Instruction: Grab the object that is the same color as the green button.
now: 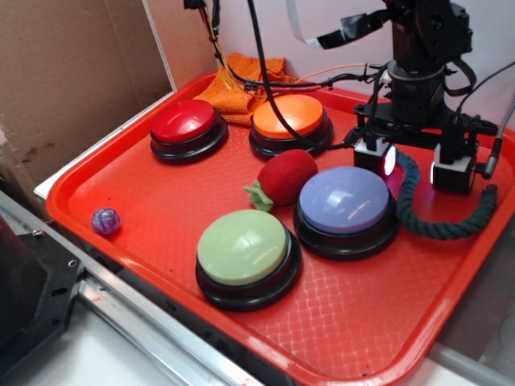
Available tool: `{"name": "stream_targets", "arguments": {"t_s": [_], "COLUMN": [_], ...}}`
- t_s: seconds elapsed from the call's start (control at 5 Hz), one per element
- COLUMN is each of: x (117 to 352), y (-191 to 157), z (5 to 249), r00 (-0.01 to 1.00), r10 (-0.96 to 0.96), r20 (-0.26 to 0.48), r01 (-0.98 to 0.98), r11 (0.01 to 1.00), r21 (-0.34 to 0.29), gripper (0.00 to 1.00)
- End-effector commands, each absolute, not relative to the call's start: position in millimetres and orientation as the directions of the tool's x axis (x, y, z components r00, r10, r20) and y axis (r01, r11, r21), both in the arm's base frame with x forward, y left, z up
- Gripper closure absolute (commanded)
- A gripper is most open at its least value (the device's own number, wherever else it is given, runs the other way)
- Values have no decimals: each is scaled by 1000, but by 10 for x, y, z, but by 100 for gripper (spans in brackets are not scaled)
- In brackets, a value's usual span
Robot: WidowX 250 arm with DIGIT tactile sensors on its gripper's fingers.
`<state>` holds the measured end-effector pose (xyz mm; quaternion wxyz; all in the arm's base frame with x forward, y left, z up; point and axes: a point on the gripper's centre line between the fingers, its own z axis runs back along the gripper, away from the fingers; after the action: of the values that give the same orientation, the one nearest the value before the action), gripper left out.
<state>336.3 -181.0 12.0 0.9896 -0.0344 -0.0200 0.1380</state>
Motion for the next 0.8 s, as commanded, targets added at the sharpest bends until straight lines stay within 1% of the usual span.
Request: {"name": "stream_targets", "arguments": {"t_s": [0.0, 0.2, 0.4, 0.6], "x": [3425, 3382, 3329, 3302], "y": [-1811, -1781, -1733, -1618], "z": [326, 355, 489, 835], "r00": [954, 942, 945, 961], "r10": [298, 335, 326, 274], "r20": [44, 17, 21, 35], "r01": [-291, -331, -323, -271], "r11": [950, 938, 943, 960], "r21": [-112, -102, -82, -73], "gripper": [100, 100, 100, 100]}}
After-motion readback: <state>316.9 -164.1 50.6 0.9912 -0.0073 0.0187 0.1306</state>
